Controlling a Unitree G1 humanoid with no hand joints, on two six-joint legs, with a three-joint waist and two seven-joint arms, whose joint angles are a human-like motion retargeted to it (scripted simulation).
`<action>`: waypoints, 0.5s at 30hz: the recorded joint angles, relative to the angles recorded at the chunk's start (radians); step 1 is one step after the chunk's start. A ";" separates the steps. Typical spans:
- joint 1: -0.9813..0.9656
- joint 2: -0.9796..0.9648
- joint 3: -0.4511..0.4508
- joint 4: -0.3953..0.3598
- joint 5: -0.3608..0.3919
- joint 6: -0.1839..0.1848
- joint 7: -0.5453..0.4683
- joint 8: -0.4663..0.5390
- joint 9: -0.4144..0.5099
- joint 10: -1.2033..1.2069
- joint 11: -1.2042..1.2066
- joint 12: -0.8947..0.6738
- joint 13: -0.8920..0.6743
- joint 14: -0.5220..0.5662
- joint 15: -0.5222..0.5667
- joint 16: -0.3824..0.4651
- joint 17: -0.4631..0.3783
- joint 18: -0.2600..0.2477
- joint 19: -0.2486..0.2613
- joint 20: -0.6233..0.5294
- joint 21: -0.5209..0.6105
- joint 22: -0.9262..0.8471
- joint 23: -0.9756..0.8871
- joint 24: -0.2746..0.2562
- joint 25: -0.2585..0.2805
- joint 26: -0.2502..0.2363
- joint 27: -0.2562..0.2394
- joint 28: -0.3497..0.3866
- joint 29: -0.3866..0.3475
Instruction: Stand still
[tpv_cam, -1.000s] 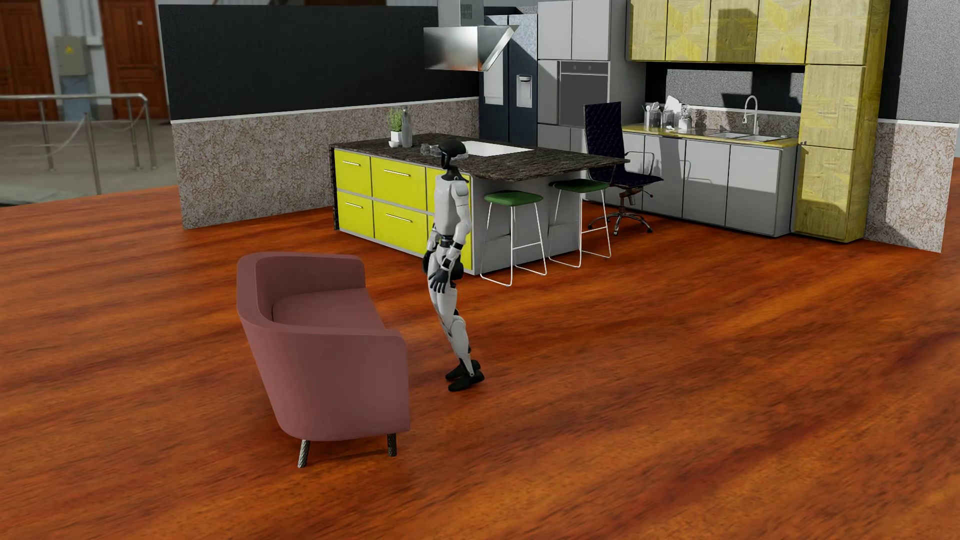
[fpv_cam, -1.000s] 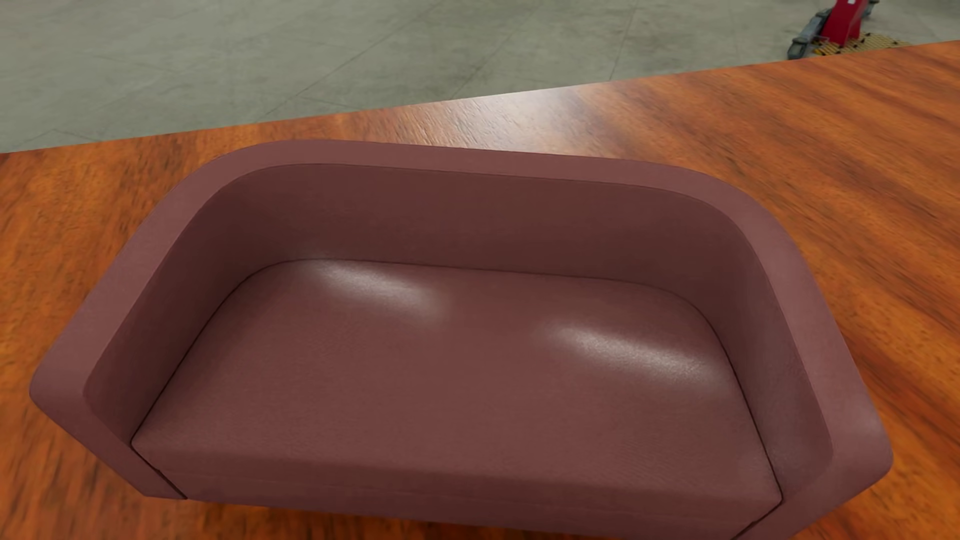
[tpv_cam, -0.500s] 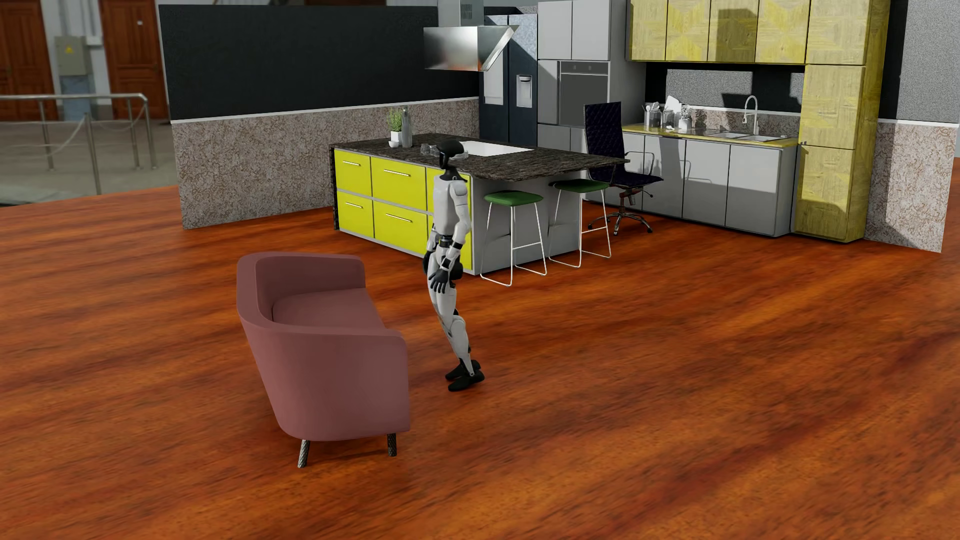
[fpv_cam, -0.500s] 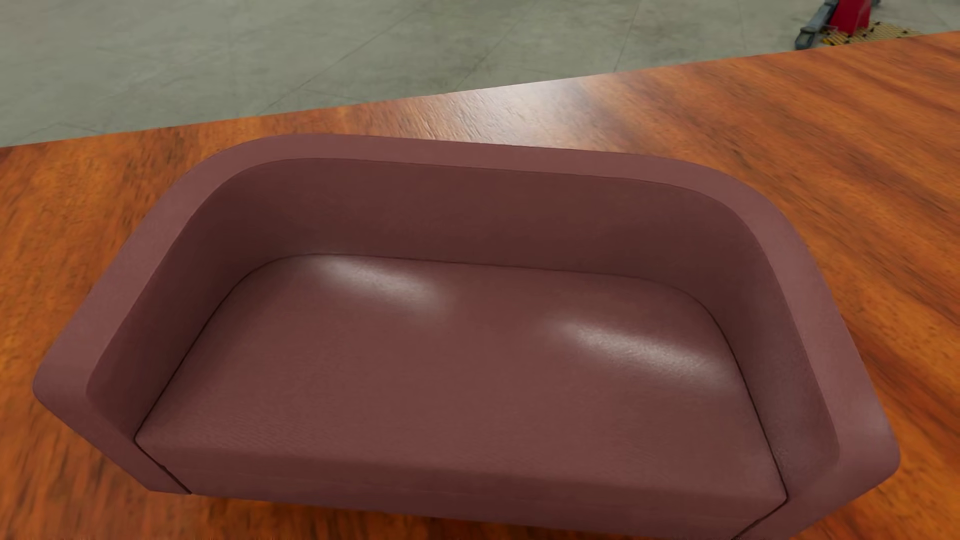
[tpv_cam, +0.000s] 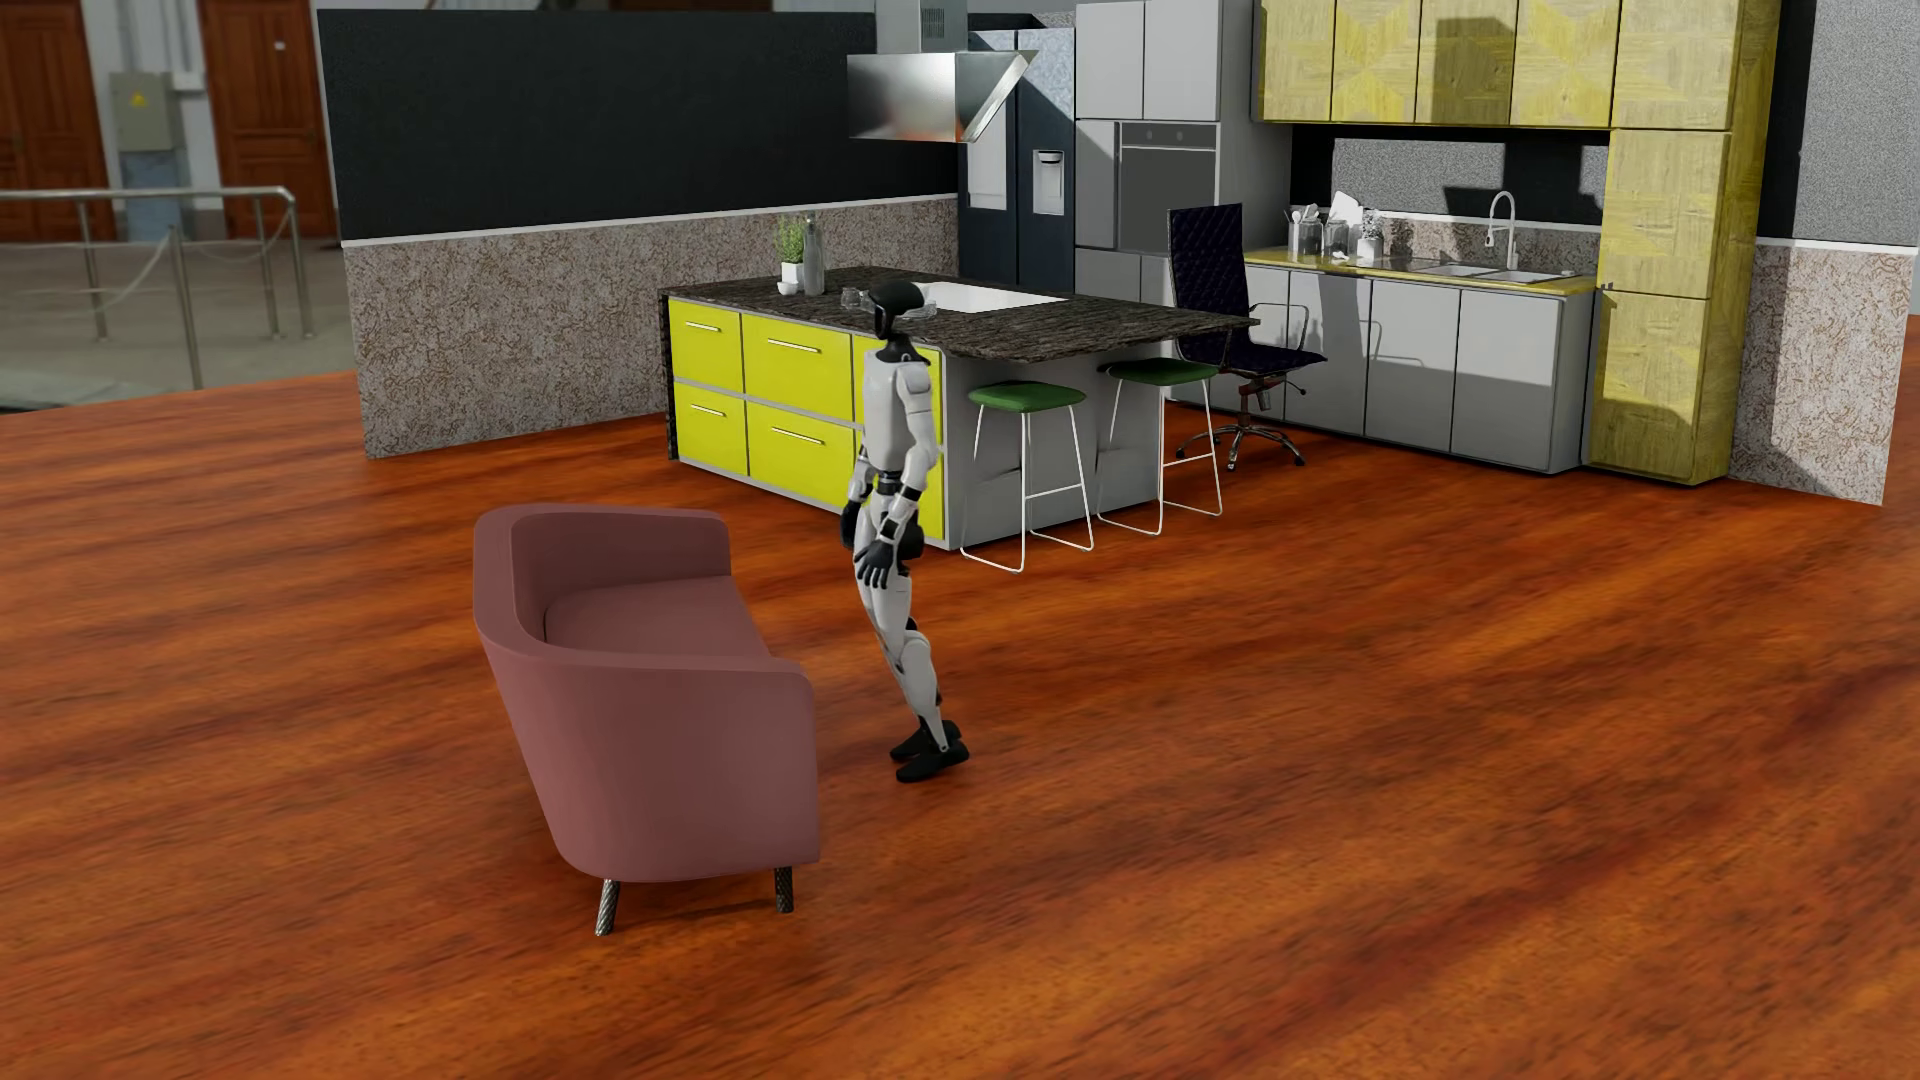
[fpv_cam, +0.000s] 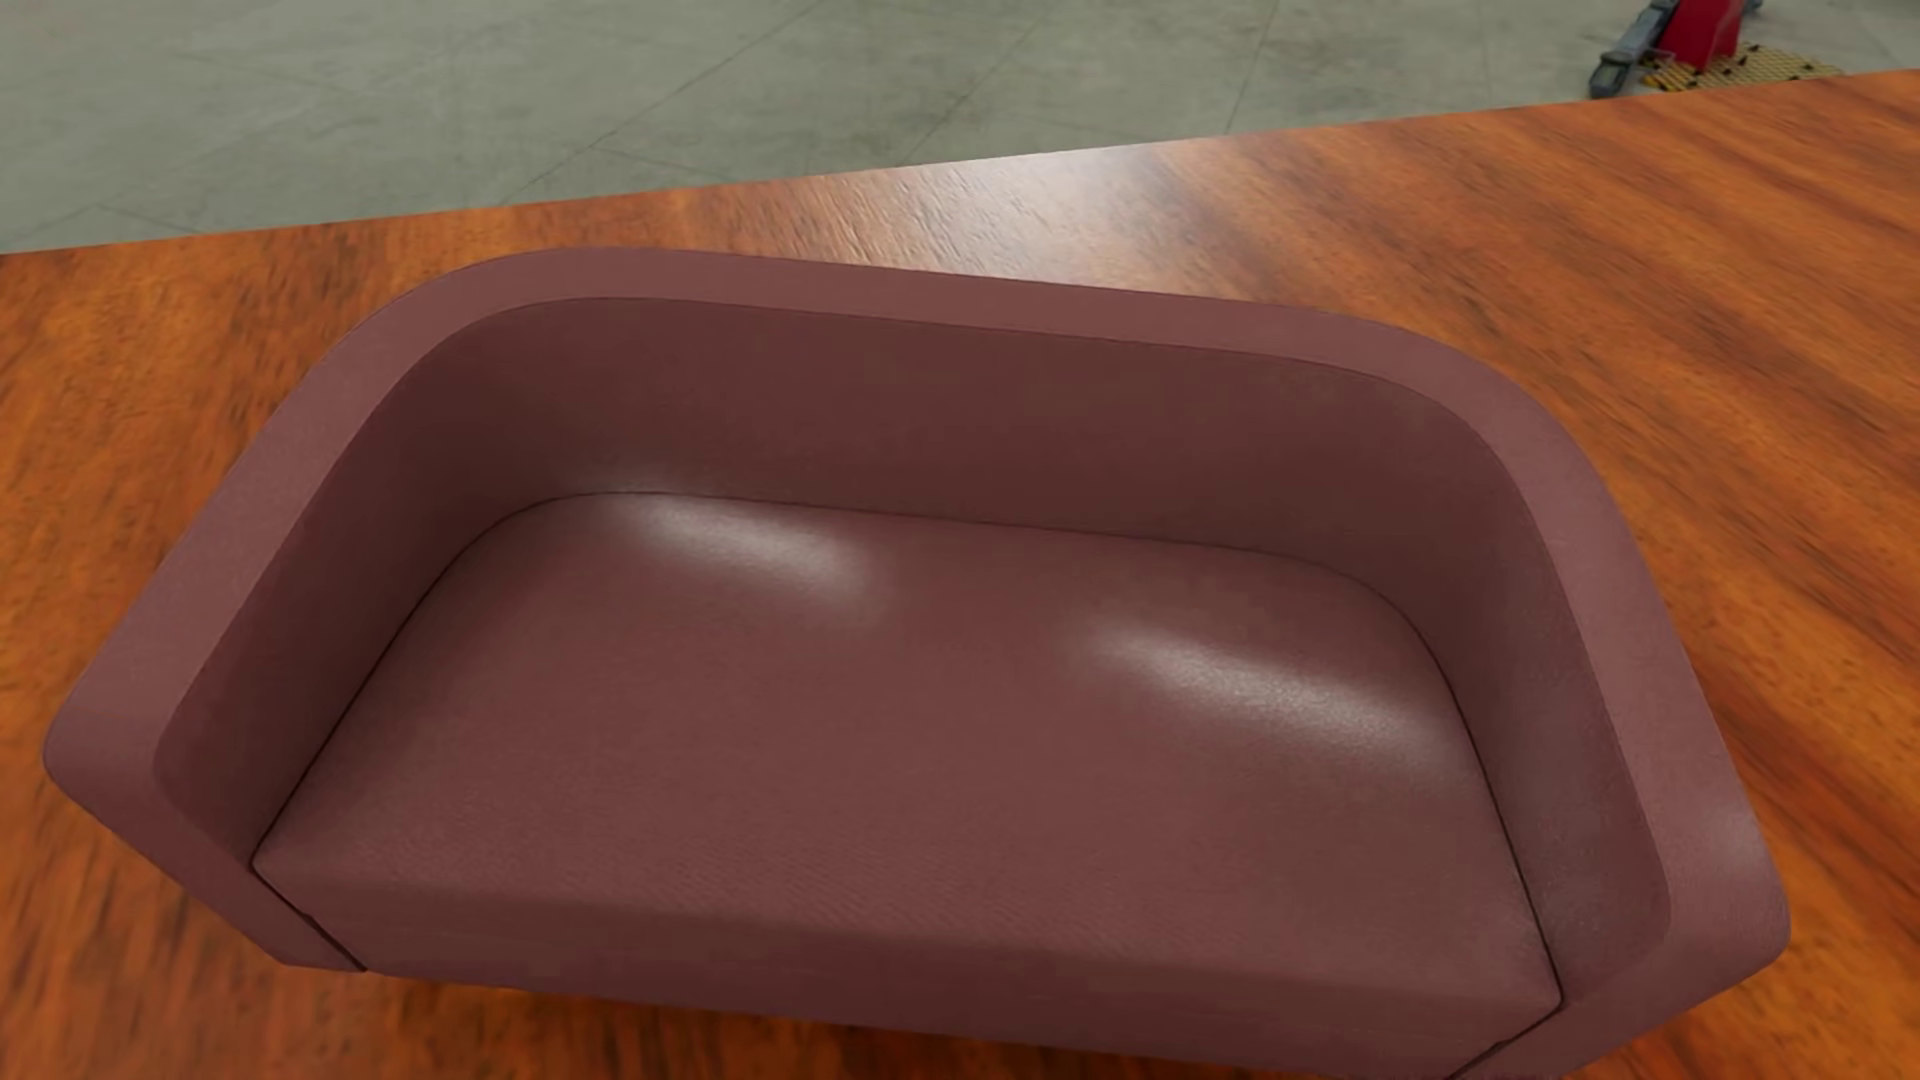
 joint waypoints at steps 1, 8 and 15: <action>-0.001 -0.001 0.002 0.002 0.003 0.003 0.000 0.000 -0.001 0.001 0.001 0.000 0.001 0.000 0.001 -0.001 0.000 0.000 0.000 -0.003 0.000 0.001 0.000 0.000 0.000 0.000 0.000 0.000 0.000; 0.009 0.007 0.001 0.001 0.002 0.004 0.000 0.000 0.005 -0.003 -0.004 0.009 0.005 -0.004 0.002 -0.002 0.000 0.000 0.000 0.000 0.011 -0.008 0.001 0.000 0.000 0.000 0.000 0.000 0.000; 0.006 0.002 -0.007 -0.002 0.001 0.005 0.000 0.000 -0.004 -0.010 -0.016 0.004 0.004 -0.005 0.006 -0.004 0.003 0.000 0.000 -0.001 -0.014 -0.007 0.004 0.000 0.000 0.000 0.000 0.000 0.000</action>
